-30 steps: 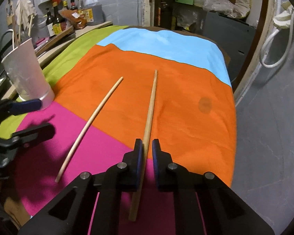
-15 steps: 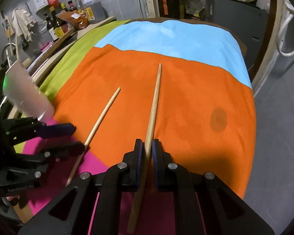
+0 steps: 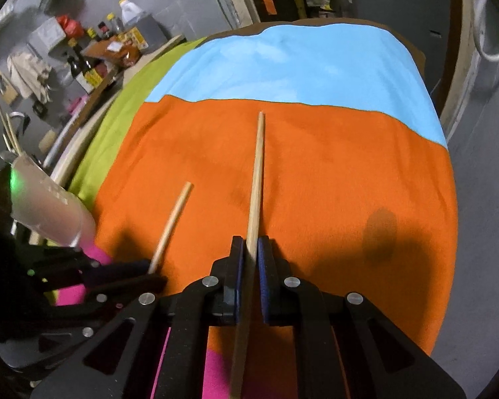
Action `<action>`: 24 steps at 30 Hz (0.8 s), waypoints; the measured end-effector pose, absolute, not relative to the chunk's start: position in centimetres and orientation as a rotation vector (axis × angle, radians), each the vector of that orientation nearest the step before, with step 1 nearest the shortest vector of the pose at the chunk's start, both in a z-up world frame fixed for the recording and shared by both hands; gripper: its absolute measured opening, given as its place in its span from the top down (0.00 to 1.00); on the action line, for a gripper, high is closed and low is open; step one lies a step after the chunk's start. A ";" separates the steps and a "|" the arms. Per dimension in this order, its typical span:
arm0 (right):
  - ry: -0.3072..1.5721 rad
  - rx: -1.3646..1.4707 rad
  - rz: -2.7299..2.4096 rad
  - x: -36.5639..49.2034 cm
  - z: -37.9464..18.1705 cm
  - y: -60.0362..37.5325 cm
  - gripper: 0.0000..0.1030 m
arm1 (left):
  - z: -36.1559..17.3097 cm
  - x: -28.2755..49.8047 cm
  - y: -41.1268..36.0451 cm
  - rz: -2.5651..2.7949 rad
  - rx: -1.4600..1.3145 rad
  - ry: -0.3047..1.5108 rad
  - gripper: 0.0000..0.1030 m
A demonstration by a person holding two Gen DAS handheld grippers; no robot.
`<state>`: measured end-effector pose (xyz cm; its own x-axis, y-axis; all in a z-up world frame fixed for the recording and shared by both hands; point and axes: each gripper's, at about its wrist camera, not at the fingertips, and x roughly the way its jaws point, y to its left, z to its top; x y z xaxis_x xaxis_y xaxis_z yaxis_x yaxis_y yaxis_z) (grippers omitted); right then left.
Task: Organize utensils
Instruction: 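Lift both chopsticks and carry them over the white basket with both tools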
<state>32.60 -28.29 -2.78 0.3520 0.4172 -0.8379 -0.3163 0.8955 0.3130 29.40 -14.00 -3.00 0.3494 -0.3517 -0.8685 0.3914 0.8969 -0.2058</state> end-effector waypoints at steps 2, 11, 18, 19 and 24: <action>1.104 0.152 0.486 31.9 -2.7 -28.8 0.95 | -2.8 29.2 -13.9 -0.488 0.019 1.114 0.97; 0.846 0.204 0.499 26.2 1.1 -29.3 0.95 | 0.8 24.4 -12.5 -0.505 -0.044 0.952 0.98; 0.502 0.184 0.501 20.5 6.2 -27.3 0.95 | 6.4 18.9 -10.3 -0.469 -0.048 0.619 0.98; 0.454 0.180 0.498 19.8 7.1 -27.0 0.95 | 7.4 18.1 -9.9 -0.461 -0.049 0.566 0.98; 0.273 0.172 0.511 17.7 10.6 -25.2 0.95 | 11.0 16.0 -7.6 -0.410 -0.056 0.398 0.98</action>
<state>17.74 -25.19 10.57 0.8373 0.5029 -0.2144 -0.4573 0.8592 0.2294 15.95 -7.62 11.00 0.8412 -0.3983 -0.3659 0.3766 0.9169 -0.1321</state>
